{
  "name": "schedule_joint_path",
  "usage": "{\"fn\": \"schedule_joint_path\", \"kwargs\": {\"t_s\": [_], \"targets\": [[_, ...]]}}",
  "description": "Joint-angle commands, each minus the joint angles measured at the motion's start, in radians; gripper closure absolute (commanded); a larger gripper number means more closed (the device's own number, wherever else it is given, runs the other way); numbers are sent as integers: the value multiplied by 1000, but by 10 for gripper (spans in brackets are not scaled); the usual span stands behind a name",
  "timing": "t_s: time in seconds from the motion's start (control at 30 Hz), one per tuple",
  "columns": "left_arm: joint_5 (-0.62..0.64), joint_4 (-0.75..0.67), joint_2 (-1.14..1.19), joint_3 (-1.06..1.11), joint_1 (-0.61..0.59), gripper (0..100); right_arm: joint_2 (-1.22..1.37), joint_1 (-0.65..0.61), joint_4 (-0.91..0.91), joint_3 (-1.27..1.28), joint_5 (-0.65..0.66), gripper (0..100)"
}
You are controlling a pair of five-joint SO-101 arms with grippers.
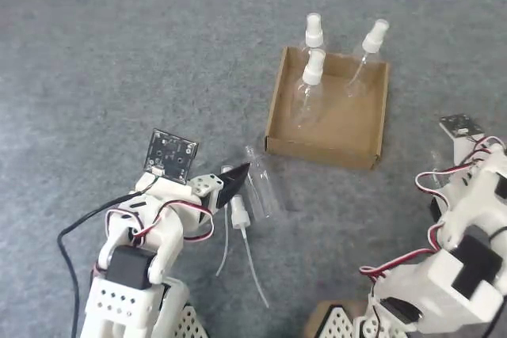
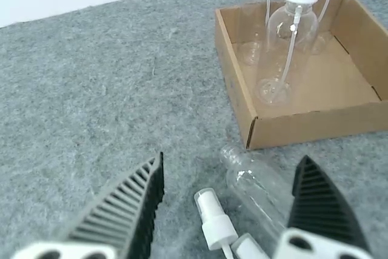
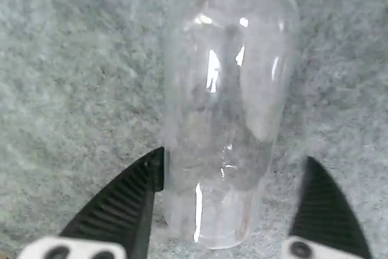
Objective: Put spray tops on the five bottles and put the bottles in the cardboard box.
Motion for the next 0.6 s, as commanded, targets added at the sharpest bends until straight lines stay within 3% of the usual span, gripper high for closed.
{"fn": "schedule_joint_path", "kwargs": {"t_s": [0.0,0.4,0.57], "targets": [[43,38,-2,-74,-3,684,-5,13,-1,-49,-12,669],[52,78,-2,-108,-8,684,-15,7,45,-51,-69,670],[49,78,-2,-142,-109,684,-15,7,53,-51,-77,670]]}}
